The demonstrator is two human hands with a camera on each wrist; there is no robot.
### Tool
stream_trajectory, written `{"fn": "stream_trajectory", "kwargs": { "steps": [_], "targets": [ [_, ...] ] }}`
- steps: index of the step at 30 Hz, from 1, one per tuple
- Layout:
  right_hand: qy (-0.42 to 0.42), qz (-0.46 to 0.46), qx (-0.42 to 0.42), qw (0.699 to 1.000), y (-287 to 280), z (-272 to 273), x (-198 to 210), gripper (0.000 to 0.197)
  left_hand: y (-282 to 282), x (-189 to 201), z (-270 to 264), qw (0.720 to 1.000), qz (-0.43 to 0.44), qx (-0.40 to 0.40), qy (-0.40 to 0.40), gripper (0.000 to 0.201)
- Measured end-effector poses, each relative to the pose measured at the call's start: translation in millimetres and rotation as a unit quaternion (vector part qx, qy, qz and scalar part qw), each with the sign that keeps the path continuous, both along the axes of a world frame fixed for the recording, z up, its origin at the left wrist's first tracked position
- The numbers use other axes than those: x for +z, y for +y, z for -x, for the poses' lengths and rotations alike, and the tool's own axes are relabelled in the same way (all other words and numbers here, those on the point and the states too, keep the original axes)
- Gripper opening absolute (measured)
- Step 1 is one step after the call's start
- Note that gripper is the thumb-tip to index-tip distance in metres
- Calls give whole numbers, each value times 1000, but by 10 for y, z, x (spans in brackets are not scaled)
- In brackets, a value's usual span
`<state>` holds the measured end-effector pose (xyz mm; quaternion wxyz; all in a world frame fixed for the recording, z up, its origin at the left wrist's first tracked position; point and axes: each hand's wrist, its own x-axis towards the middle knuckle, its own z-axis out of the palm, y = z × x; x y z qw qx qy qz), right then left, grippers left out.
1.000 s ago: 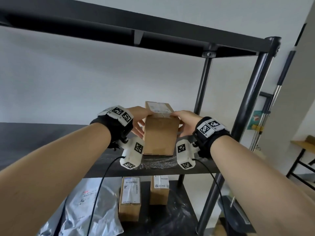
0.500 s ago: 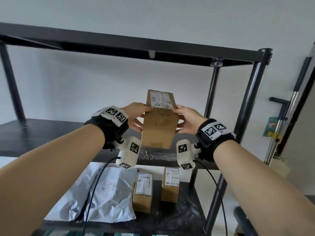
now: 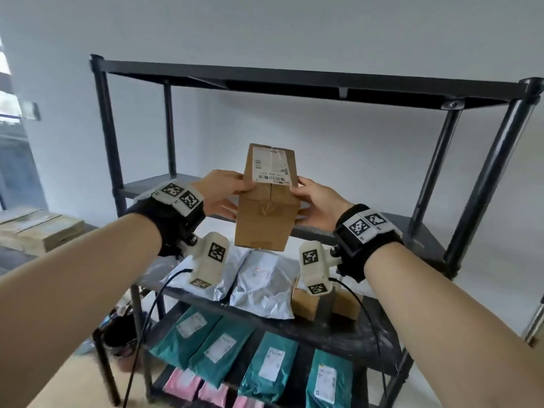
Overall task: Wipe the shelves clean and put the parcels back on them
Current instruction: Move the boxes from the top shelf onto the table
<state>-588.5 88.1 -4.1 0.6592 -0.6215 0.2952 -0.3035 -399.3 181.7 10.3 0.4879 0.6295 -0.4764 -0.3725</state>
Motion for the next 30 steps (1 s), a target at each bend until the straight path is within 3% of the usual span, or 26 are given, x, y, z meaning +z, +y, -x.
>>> {"fn": "stream_trajectory", "kwargs": {
  "steps": [3, 8, 16, 24, 30],
  "targets": [
    [5, 7, 39, 999, 242, -386, -50, 38, 352, -89, -357, 999, 13, 43, 17, 36],
    [24, 5, 100, 995, 570, -1167, -284, 40, 910, -326, -991, 994, 13, 109, 29, 16],
    [45, -33, 168, 984, 1179, -2672, -898, 40, 1725, -893, -2315, 980, -40, 185, 59, 41],
    [58, -95, 178, 978, 1574, -4329, -1505, 48, 2202, -1347, -3747, 971, -84, 212, 76, 24],
    [73, -128, 159, 976, 1688, -5348, -1898, 53, 2270, -1748, -4739, 965, -116, 211, 100, 35]
  ]
}}
